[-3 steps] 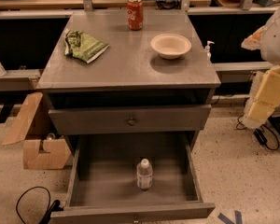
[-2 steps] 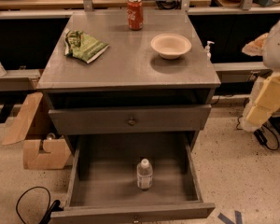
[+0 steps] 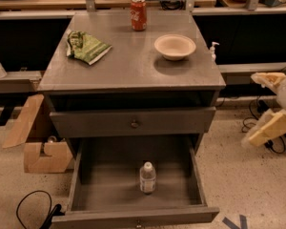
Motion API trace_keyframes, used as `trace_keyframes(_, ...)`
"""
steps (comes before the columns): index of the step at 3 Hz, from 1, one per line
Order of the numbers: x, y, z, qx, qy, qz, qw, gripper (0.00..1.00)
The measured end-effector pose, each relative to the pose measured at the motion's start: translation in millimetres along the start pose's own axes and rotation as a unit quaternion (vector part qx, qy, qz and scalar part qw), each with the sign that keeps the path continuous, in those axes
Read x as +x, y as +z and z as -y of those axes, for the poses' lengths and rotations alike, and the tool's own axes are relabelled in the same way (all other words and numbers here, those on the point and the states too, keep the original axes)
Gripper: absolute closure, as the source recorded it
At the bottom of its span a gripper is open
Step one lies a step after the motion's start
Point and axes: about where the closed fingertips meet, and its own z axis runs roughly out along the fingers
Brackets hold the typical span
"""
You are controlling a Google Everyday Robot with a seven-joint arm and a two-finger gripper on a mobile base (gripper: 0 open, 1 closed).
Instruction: Pick blue plastic bottle from middle drawer and place on counter
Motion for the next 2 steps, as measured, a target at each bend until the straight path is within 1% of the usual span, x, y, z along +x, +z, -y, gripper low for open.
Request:
trace_keyframes(1, 4.9, 23.4, 0.0, -0.001, -0.019, 0.090, 0.9957, 0.00)
trace_keyframes(2, 13.8, 23.6, -9.6, -0.009, -0.031, 0.122, 0.9920, 0.00)
